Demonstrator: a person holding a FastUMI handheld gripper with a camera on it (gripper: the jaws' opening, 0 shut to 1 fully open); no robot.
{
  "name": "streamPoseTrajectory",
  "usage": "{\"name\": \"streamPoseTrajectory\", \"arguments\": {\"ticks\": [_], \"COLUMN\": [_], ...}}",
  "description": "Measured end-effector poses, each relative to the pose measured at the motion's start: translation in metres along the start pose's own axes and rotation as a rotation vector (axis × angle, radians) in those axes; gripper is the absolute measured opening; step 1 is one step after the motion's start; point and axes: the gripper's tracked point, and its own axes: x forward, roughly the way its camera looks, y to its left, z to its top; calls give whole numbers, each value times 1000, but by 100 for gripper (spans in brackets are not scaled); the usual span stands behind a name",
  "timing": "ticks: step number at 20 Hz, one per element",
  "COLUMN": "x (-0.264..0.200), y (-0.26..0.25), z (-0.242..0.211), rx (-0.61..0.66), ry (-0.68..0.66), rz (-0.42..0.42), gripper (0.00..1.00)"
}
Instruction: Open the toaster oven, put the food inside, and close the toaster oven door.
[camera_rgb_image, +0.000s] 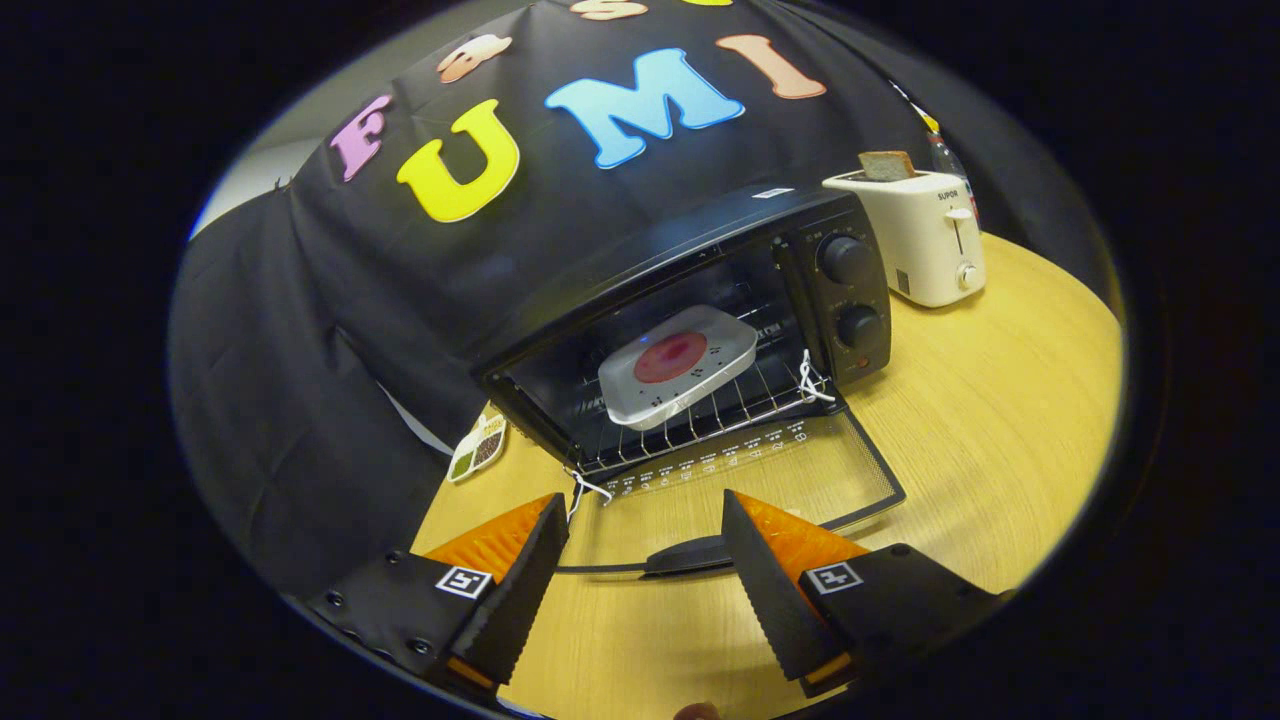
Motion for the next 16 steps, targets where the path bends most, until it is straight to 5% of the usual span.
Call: {"name": "streamPoseTrajectory", "arguments": {"ticks": [5, 16], "x": [-6, 10], "y": [-11, -38], "z": [-17, -78], "rx": [-175, -345], "ry": [41, 245], "rz": [-36, -155], "gripper": [98, 98]}}
